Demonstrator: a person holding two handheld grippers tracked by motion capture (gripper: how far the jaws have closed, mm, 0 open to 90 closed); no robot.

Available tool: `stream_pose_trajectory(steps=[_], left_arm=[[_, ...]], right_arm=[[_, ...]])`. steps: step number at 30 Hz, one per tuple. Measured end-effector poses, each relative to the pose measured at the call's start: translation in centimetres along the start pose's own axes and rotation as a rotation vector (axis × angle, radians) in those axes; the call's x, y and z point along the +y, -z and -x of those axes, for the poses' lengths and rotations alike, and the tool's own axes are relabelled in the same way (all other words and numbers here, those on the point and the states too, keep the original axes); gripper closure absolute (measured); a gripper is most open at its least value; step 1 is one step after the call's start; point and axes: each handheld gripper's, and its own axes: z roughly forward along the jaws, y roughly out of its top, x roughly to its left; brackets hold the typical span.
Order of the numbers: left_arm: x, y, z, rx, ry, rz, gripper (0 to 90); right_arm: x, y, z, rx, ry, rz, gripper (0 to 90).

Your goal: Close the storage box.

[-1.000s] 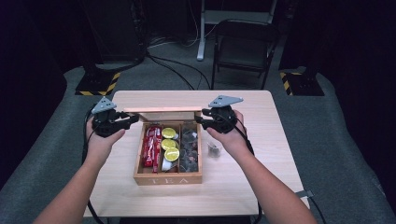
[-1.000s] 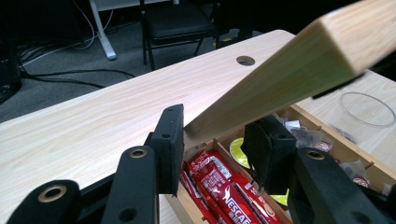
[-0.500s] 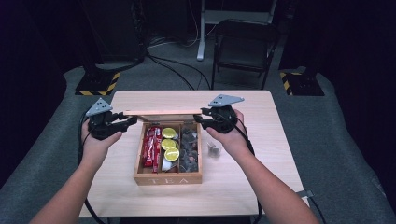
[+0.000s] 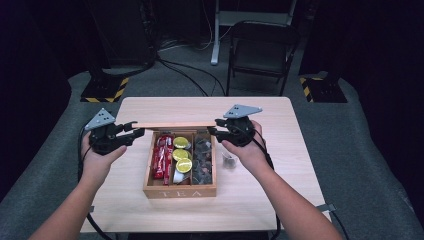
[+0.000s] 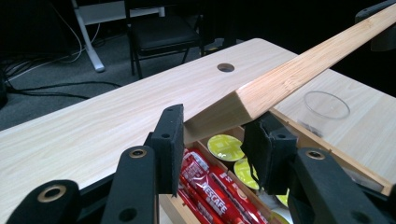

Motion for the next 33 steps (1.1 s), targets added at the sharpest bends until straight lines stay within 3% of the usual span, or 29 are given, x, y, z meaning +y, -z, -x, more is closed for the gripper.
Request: stream_pose_trajectory(steps=[16,33], left_arm=[[-1.4,0.7,0.8,-0.011,-0.014,-0.011,58.1],[-2.5,1.0,1.4,-0.010,0.003,-0.012,57.9]], right_arm=[[-1.6,0.4,-0.8,0.018,0.012,-0.001,58.1],[-2.5,0.6,-1.4,0.021,0.002,-0.004,57.5]])
